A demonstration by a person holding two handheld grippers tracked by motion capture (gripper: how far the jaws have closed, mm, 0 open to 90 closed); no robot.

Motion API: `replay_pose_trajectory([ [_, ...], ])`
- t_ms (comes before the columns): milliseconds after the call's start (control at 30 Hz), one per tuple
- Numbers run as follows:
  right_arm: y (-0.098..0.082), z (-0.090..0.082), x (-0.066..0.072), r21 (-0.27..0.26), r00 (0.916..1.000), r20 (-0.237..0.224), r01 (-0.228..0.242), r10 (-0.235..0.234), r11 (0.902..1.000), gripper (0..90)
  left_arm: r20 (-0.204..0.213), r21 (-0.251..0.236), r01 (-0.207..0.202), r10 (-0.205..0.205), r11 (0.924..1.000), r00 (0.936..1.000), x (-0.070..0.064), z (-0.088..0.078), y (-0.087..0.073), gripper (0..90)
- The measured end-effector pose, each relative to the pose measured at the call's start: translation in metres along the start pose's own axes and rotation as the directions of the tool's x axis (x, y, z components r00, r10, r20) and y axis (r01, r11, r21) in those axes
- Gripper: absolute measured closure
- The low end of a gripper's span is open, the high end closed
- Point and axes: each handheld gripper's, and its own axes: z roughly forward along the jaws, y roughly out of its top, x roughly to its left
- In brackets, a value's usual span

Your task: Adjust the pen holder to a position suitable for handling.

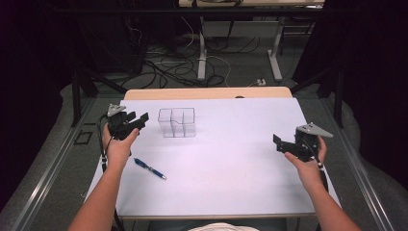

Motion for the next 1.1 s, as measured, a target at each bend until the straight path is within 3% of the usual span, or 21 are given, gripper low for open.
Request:
replay_pose_trajectory([
  [300,-0.001,0.0,-0.001,0.01,0.9998,-0.009,-0.015,0.015,0.9998,9.1,0.001,0.068,-0.013,0.013,0.9976,0.9999,-0.008,0.015,0.02,66.5],
  [400,-0.002,0.002,-0.002,0.005,0.9999,-0.015,-0.009,0.009,0.9999,9.2,0.001,0.108,0.001,-0.001,0.9941,1.0,-0.011,0.024,0.026,74.5],
  [633,-0.003,0.003,-0.002,0.02,0.9999,-0.01,-0.008,0.008,0.9998,10.0,-0.005,0.13,0.026,-0.025,0.9912,0.9997,-0.009,0.041,0.025,89.7],
  [800,-0.004,0.004,-0.002,0.017,0.9999,-0.004,-0.014,0.014,0.9998,10.5,0.007,0.165,0.043,-0.045,0.9853,0.999,-0.006,0.057,0.023,90.0],
  [933,-0.005,0.005,-0.003,0.033,0.9998,-0.002,-0.021,0.021,0.9992,11.2,0.017,0.179,0.001,-0.004,0.9839,0.9998,-0.008,0.063,0.023,90.0],
  [1100,-0.006,0.006,-0.004,0.033,0.9997,-0.005,-0.022,0.023,0.9992,12.1,0.02,0.202,-0.009,0.005,0.9793,0.9998,-0.011,0.069,0.024,90.0],
])
